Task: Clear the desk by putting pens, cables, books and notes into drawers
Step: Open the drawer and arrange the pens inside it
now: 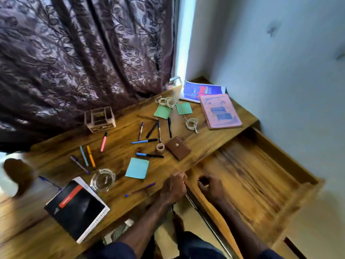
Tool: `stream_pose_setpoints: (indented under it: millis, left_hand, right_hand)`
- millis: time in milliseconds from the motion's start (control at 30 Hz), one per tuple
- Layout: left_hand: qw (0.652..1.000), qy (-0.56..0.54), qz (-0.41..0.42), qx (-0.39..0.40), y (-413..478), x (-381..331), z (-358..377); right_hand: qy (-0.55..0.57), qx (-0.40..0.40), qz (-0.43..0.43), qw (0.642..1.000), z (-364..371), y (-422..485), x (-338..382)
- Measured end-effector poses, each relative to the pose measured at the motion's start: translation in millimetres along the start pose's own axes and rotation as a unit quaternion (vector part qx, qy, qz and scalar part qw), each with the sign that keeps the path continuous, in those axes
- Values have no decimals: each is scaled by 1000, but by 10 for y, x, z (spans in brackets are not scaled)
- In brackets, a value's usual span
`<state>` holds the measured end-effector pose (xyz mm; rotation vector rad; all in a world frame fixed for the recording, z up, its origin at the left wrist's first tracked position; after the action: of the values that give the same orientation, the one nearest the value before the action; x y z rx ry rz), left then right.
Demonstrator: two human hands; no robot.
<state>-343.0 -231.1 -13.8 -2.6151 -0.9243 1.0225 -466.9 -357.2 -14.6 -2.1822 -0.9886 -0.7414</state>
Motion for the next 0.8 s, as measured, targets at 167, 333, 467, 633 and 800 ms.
stream_pose_setpoints:
  millis: [167, 333, 467, 633, 800]
  left_hand:
    - [998, 46, -6, 46, 53, -175, 290]
    - [992, 87, -46, 76, 233, -253, 422]
    - [987, 125, -61, 85, 356, -227, 505]
    - [981, 153, -65, 99, 425, -186, 606]
    - [984, 147, -49, 89, 450, -153, 634]
  right_hand:
    - [24, -16, 84, 996, 7, 6, -371]
    - [32, 34, 132, 990, 102, 260, -570]
    - [13, 75, 140, 987, 157, 530, -600]
    - [-11, 103, 112, 988, 208, 828, -628]
    - [-15, 128, 109, 986, 305, 915, -684]
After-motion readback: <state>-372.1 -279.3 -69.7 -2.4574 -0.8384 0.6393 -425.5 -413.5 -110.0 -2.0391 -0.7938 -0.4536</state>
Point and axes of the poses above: each hand's wrist, its own y-axis towards the middle knuckle, its own z-axis out of the palm, x = y × z, the point moved 1 cm from there along y, towards the middle knuckle, and after that the axes turned 12 degrees about x, right-handed, at the moved point
